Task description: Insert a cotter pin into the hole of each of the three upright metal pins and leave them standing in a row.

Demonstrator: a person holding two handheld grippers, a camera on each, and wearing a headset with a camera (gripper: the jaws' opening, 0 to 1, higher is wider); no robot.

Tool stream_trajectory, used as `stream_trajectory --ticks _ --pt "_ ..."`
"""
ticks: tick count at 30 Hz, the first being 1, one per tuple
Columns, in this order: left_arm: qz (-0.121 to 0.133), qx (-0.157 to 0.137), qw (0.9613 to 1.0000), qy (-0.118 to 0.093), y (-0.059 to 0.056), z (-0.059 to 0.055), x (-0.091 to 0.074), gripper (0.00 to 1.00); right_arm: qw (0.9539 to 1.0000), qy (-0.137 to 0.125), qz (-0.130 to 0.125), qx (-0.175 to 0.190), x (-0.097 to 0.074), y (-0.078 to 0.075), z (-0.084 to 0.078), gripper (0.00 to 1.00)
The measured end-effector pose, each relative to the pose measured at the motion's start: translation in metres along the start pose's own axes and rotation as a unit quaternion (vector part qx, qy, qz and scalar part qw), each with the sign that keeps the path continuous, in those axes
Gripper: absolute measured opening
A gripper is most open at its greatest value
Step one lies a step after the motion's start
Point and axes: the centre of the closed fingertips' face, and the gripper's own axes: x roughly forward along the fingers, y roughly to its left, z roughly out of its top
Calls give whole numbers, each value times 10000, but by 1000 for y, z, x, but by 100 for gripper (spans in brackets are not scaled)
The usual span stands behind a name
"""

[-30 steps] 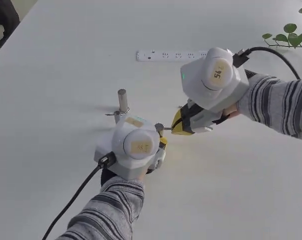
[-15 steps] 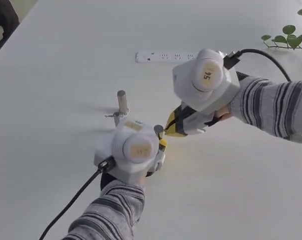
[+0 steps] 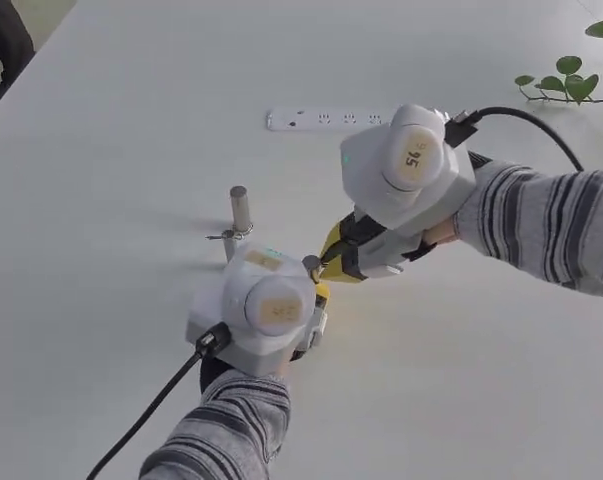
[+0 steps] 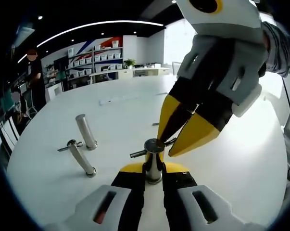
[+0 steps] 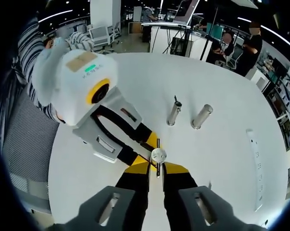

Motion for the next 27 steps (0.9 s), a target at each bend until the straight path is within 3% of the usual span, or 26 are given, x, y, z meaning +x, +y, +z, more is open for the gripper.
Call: stream_trajectory --ticks 10,27 --pt "136 -107 9998 -18 0 0 0 10 9994 194 -190 198 -11 -5 -19 0" --pt "195 -231 9995 -7 -1 -1 1 10 9995 73 -163 256 -3 -6 -13 0"
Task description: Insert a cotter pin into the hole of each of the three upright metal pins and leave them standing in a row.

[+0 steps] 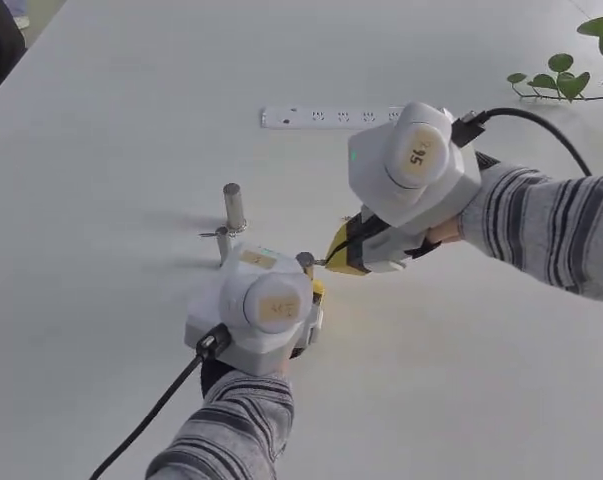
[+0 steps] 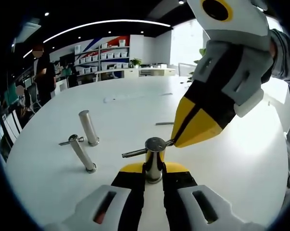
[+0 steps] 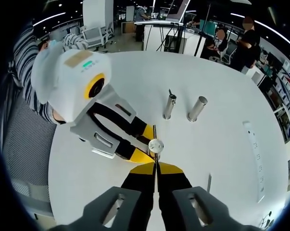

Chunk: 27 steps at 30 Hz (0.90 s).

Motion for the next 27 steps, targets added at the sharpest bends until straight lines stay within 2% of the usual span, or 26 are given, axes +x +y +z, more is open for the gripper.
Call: stream_trajectory --ticks 12,16,17,20,27 --pt "20 -35 10000 25 0 0 1 10 9998 -60 30 205 3 -2 0 0" --pt "4 -17 10000 71 0 -2 0 11 9993 -125 -35 353 3 -5 1 7" --pt "17 -37 9999 144 2 -5 0 13 9992 -142 -42 368 3 -6 1 9" --pt "53 -2 9998 186 7 -9 -2 21 9984 -227 -40 526 2 -4 4 12" --pt "-88 118 9998 138 8 -6 -9 33 9974 -409 -34 594 6 -1 13 15"
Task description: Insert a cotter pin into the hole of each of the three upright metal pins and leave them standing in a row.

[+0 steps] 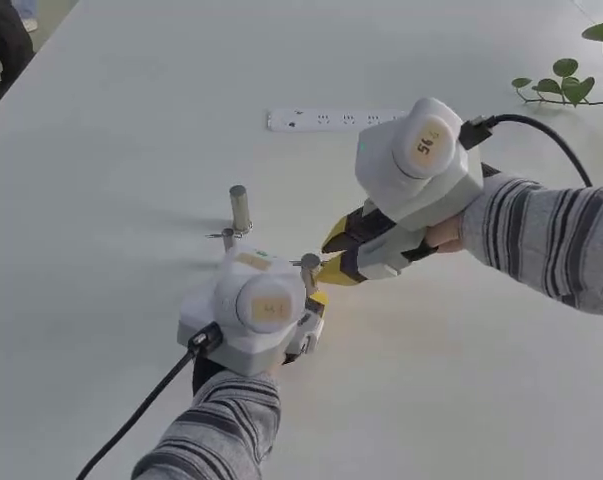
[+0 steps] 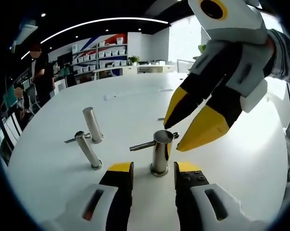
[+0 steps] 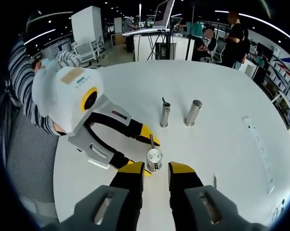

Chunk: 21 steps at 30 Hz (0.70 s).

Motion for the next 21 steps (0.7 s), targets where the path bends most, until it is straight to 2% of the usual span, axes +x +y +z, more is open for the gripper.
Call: stream_trajectory --ticks 3,9,16,21 --pt "-135 -1 9999 -9 -4 1 -3 39 10000 -25 23 -22 3 0 2 16" --pt "-406 194 9990 -66 -11 5 -14 51 9999 -89 45 11 12 4 5 15" --pt "-582 220 9980 -139 -9 10 -26 62 9999 -87 93 21 18 6 2 13" --pt "-616 197 9977 -215 -7 16 -32 67 9999 -108 58 -52 19 5 3 10"
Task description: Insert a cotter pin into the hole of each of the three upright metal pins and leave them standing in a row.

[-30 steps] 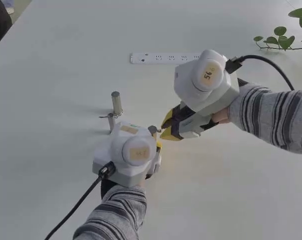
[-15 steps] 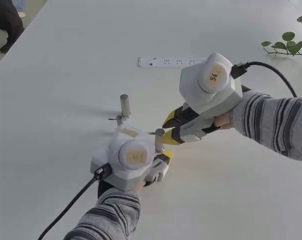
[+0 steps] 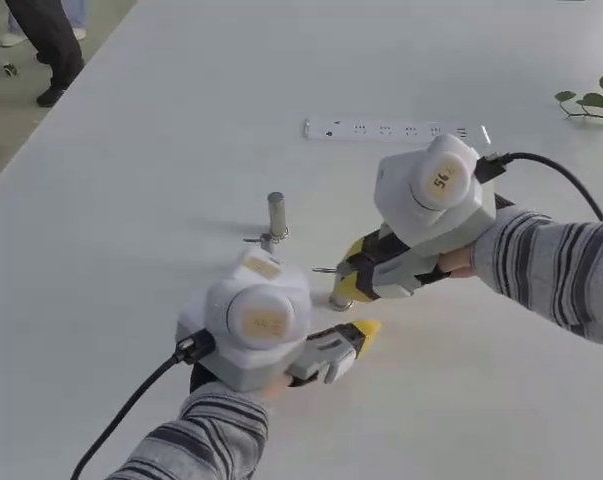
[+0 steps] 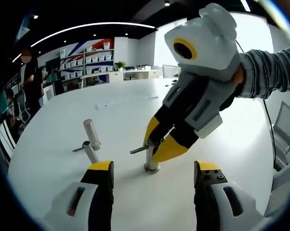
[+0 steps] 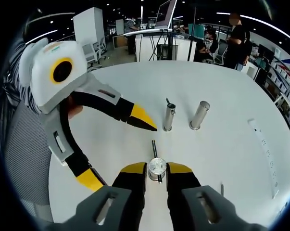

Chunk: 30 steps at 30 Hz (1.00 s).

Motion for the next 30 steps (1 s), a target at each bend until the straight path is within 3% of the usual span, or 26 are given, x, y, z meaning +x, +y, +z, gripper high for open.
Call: stream_trajectory --ticks 10,18,30 --pt "-21 -60 9999 -83 0 2 -16 74 10000 31 69 53 -1 2 0 8" --pt "-48 124 9998 -144 4 5 -31 84 9998 -15 162 -102 2 2 4 8" --pt "-117 44 9996 -270 9 7 -40 96 10000 26 21 -21 3 -20 10 8"
